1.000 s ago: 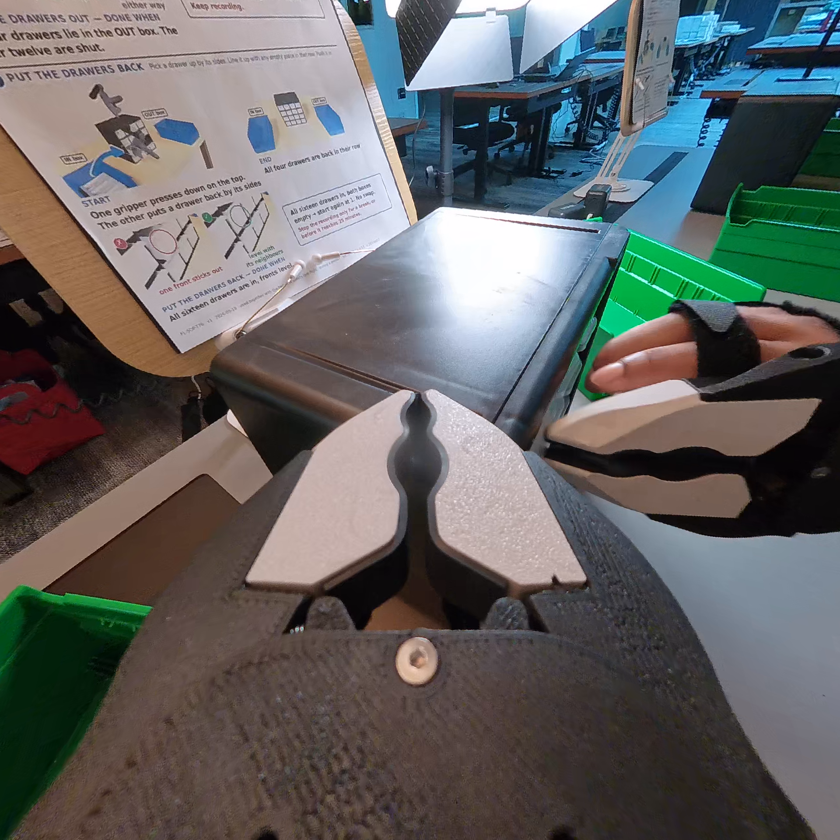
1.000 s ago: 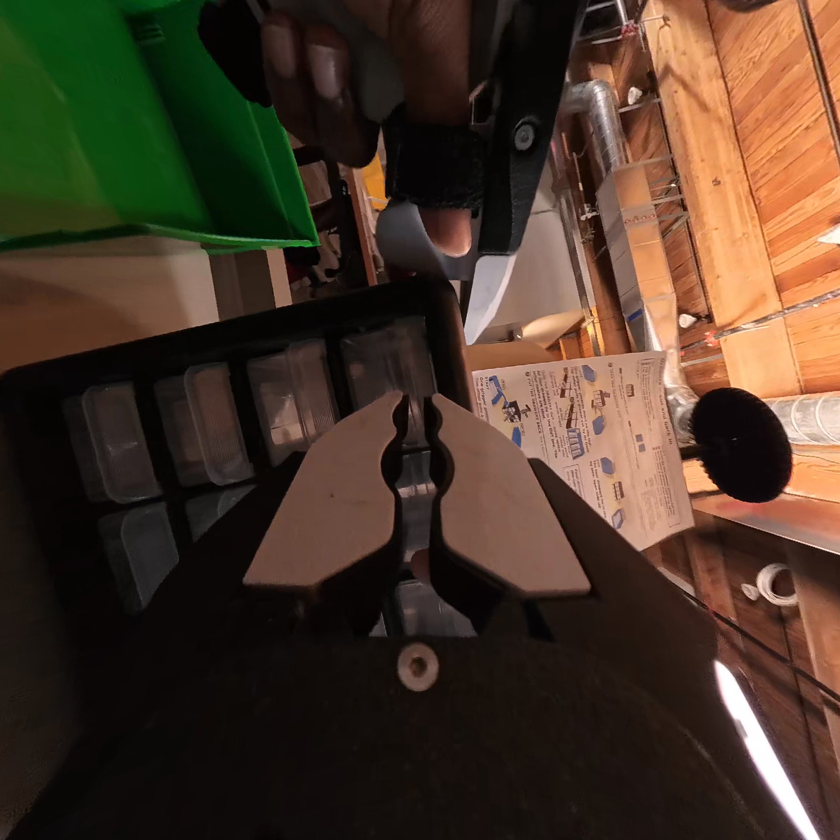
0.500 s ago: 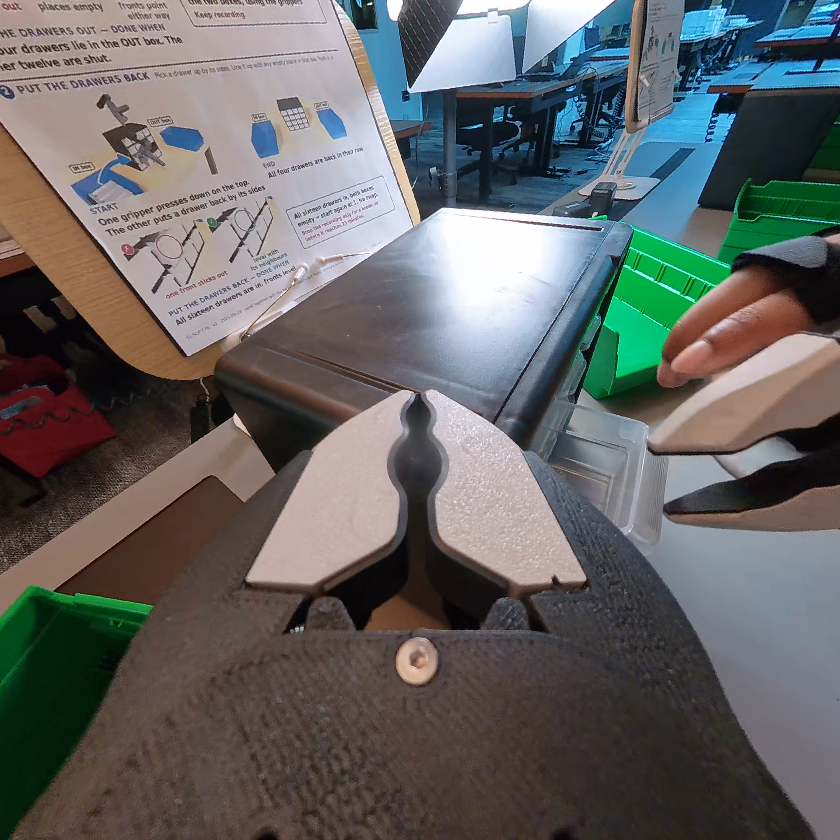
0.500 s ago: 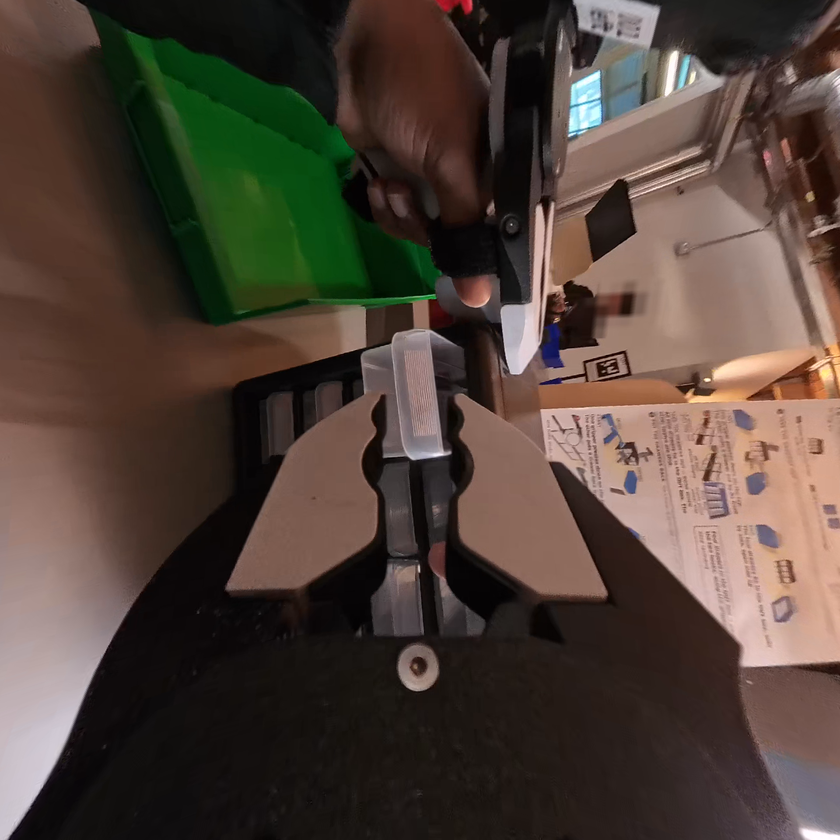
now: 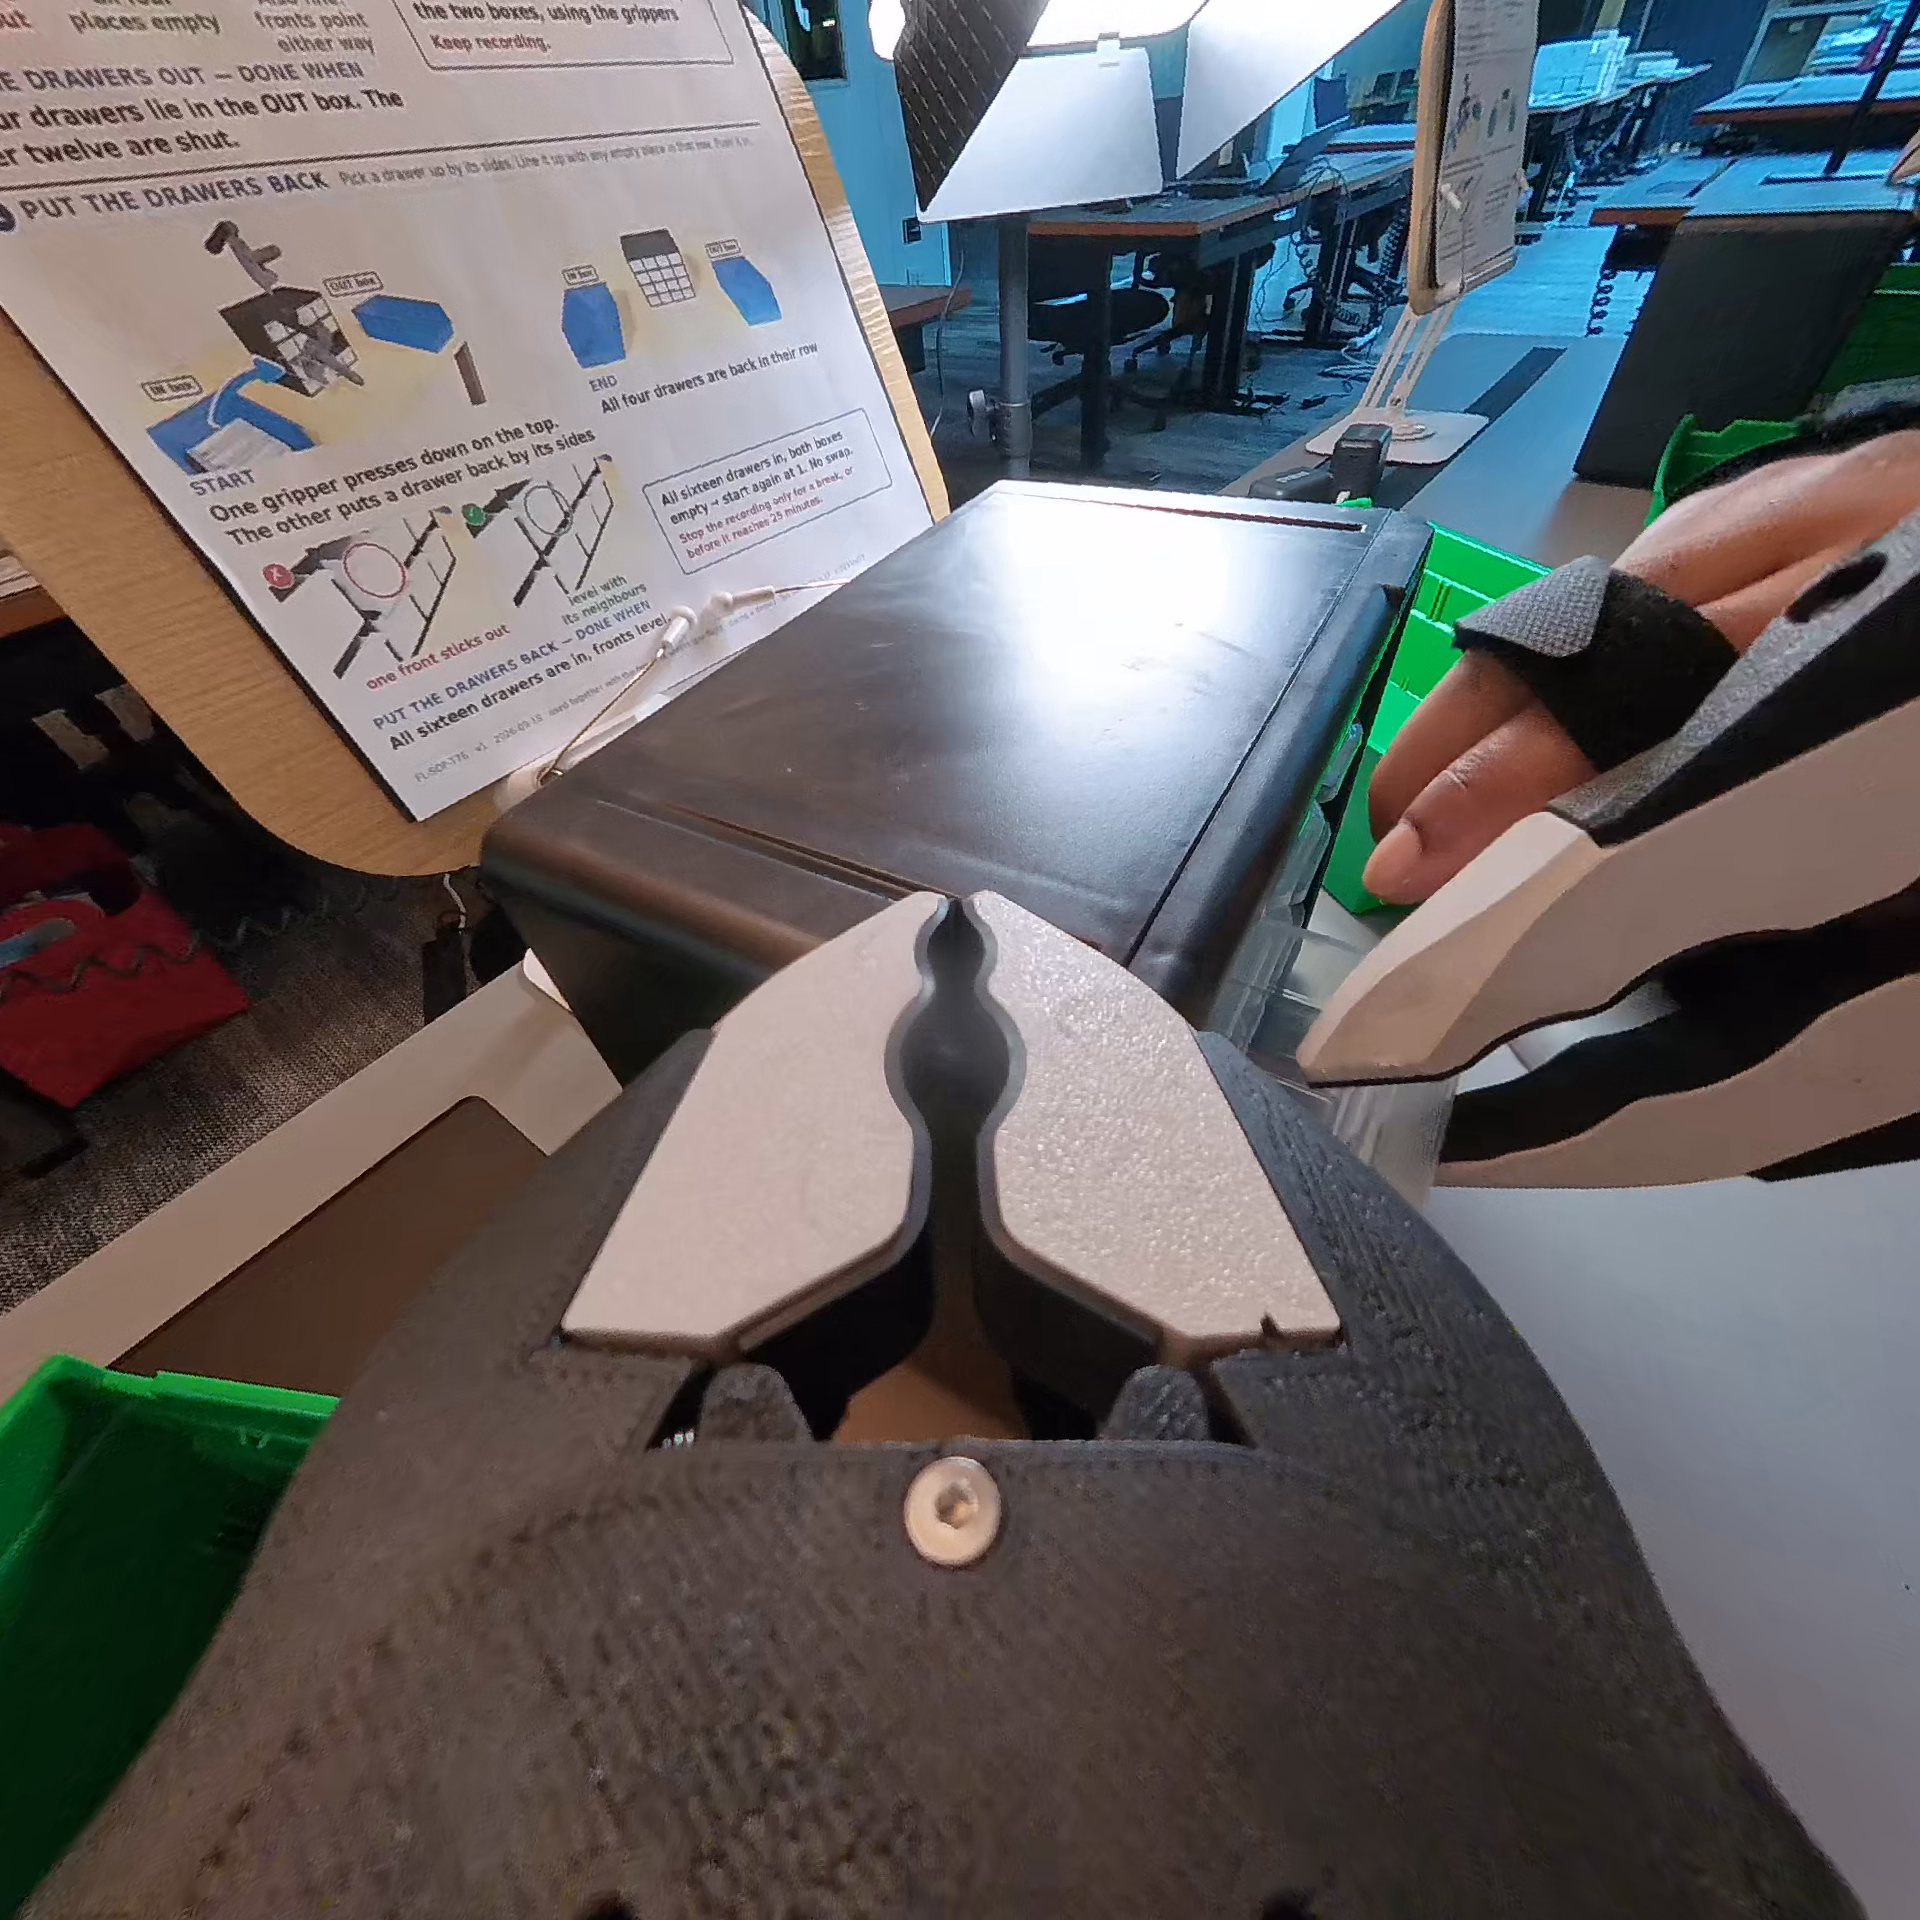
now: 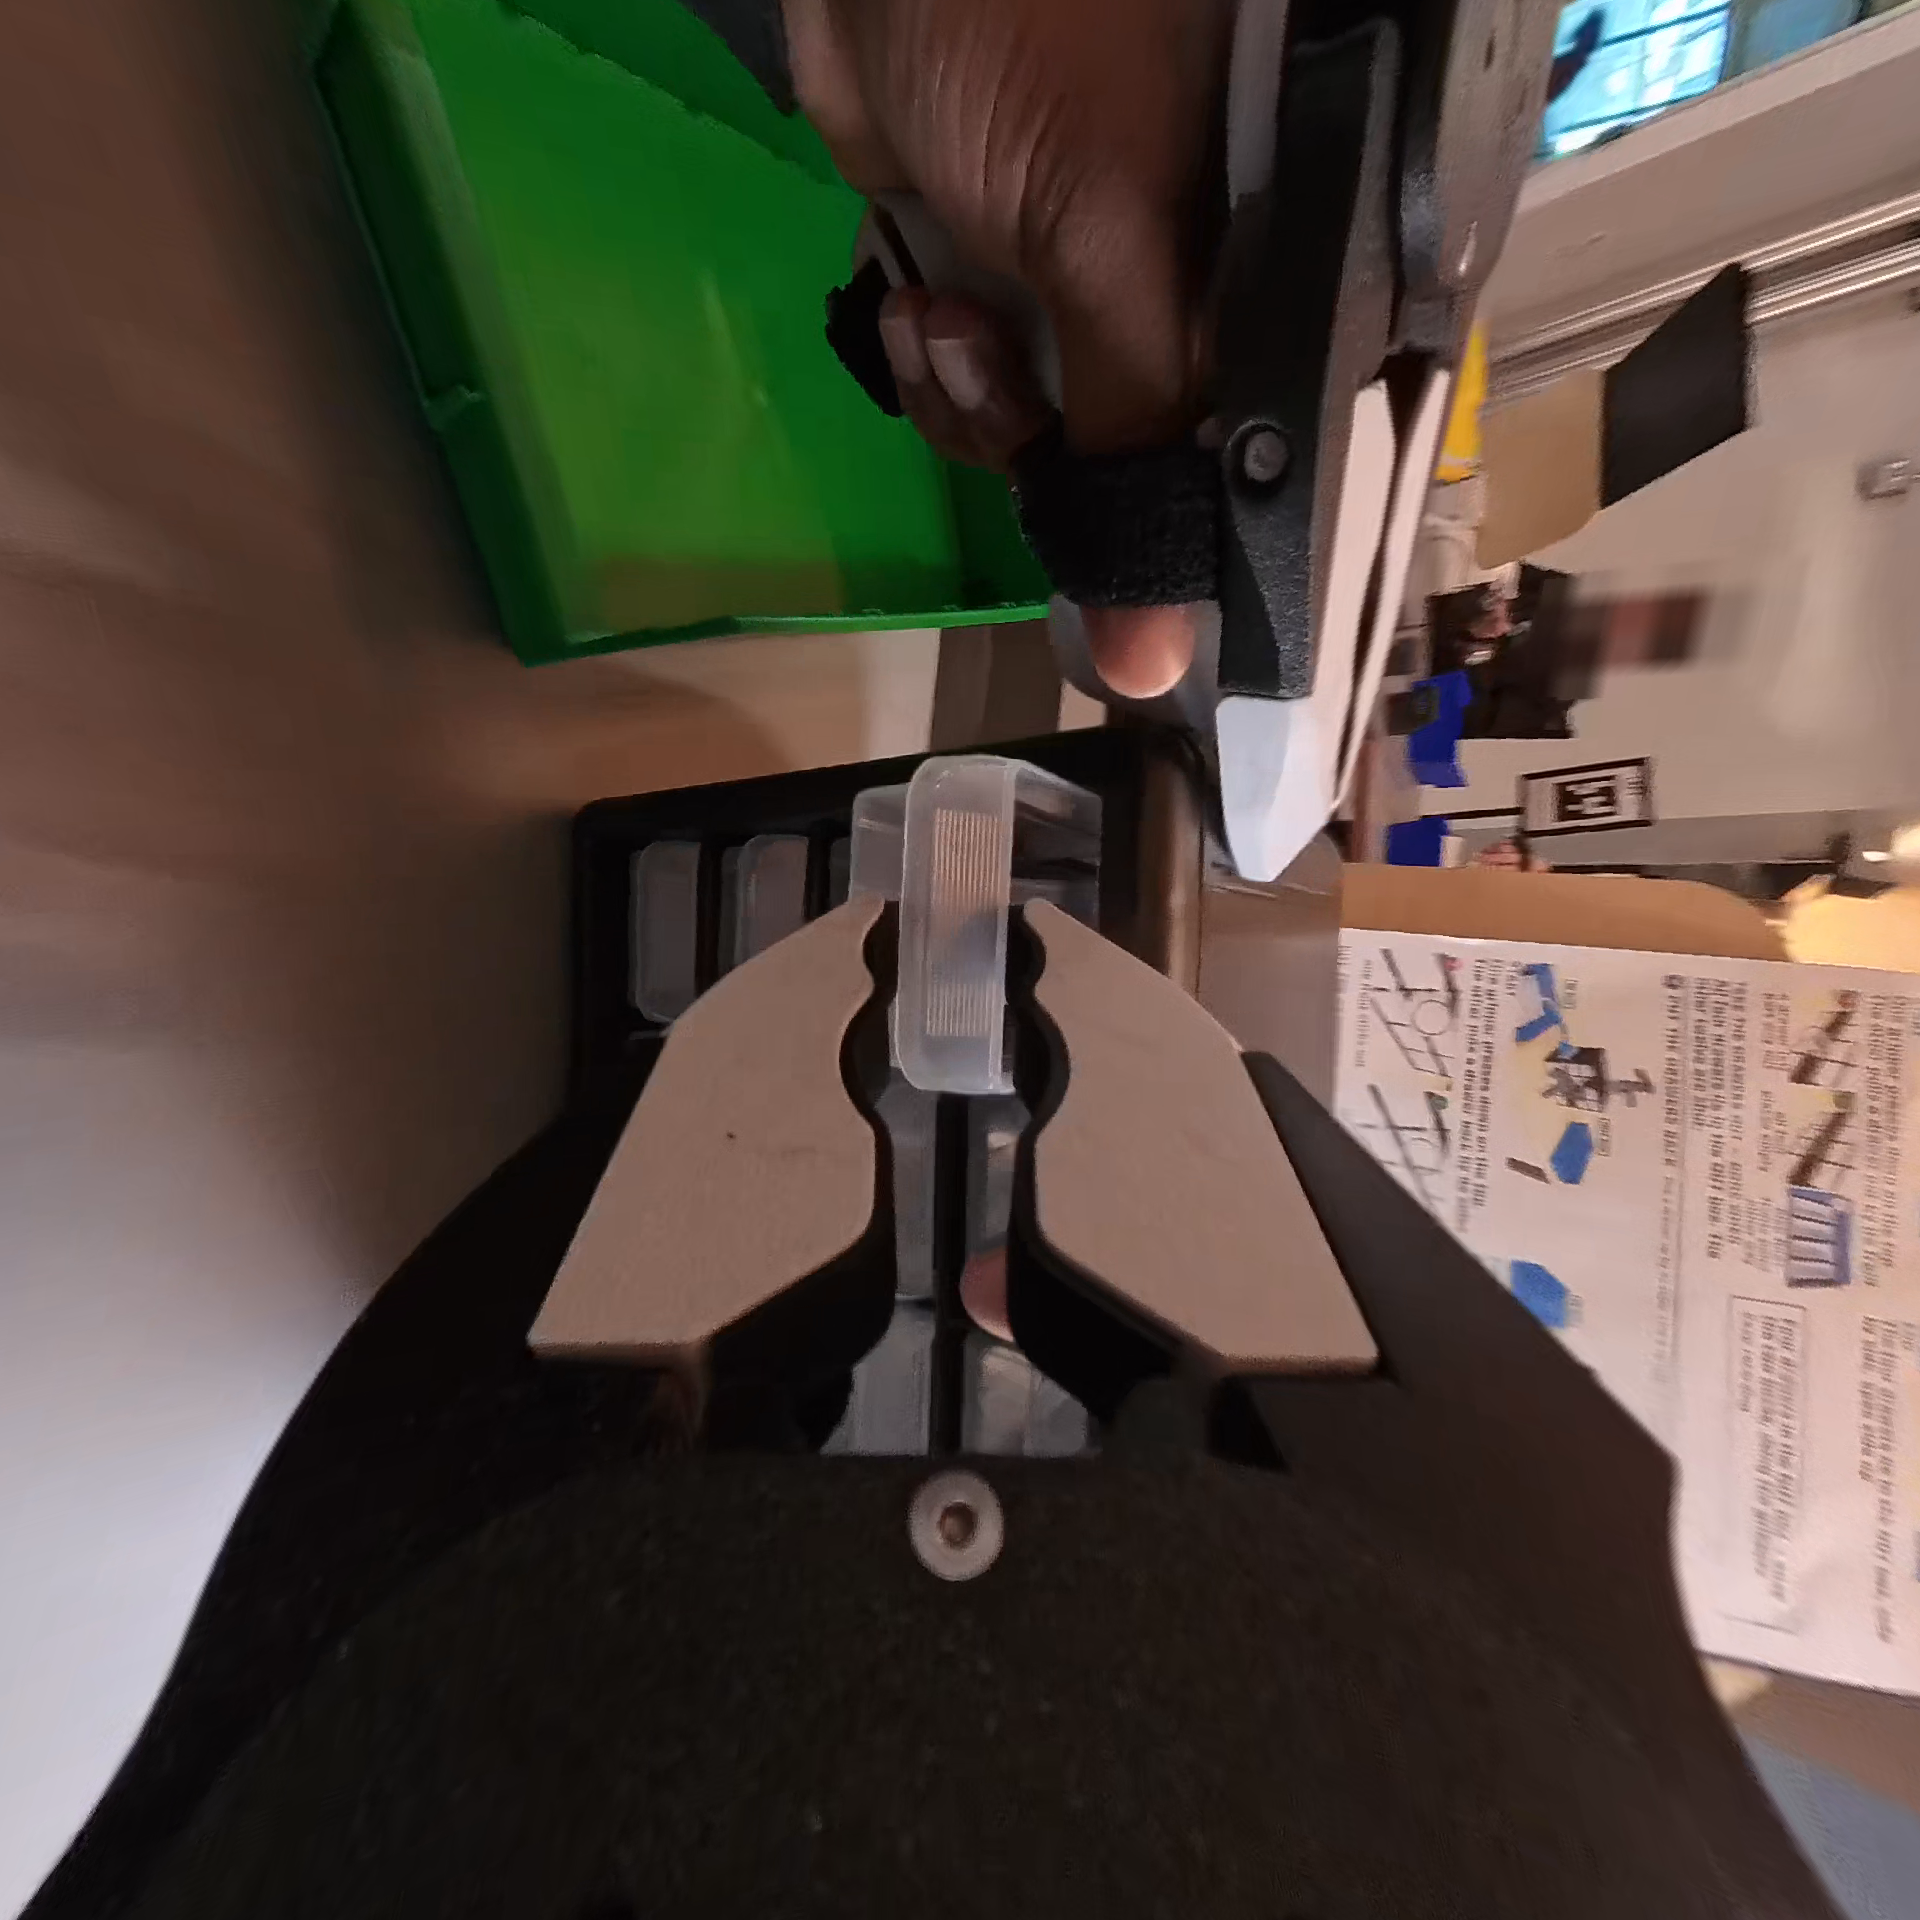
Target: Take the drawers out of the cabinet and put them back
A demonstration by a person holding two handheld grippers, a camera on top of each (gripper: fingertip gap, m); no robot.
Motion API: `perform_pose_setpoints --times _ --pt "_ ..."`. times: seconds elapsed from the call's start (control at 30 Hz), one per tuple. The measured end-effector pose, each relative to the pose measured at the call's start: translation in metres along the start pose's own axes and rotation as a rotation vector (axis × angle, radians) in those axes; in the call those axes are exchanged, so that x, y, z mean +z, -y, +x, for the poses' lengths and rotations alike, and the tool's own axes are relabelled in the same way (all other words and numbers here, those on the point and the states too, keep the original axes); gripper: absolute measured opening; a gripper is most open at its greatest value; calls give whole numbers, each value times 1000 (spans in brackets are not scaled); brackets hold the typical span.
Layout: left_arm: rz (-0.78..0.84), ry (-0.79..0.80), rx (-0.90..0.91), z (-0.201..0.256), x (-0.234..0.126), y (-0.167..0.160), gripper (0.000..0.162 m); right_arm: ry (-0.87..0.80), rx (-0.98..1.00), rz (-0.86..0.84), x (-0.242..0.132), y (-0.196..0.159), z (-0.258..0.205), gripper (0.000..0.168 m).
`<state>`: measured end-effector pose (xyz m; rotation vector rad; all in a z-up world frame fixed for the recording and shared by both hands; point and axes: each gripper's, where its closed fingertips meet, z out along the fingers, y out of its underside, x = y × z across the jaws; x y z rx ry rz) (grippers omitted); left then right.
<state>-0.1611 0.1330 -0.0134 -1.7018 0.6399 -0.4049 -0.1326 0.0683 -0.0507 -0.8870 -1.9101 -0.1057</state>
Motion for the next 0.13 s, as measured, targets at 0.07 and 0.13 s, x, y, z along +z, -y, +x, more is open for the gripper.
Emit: perform_pose_setpoints --times 0.07,0.13 --pt "1 -2 -1 0 0 0 0 97 47 3 -4 2 -4 19" --pt "2 -2 -1 0 0 0 0 222 105 9 -9 5 -10 19"
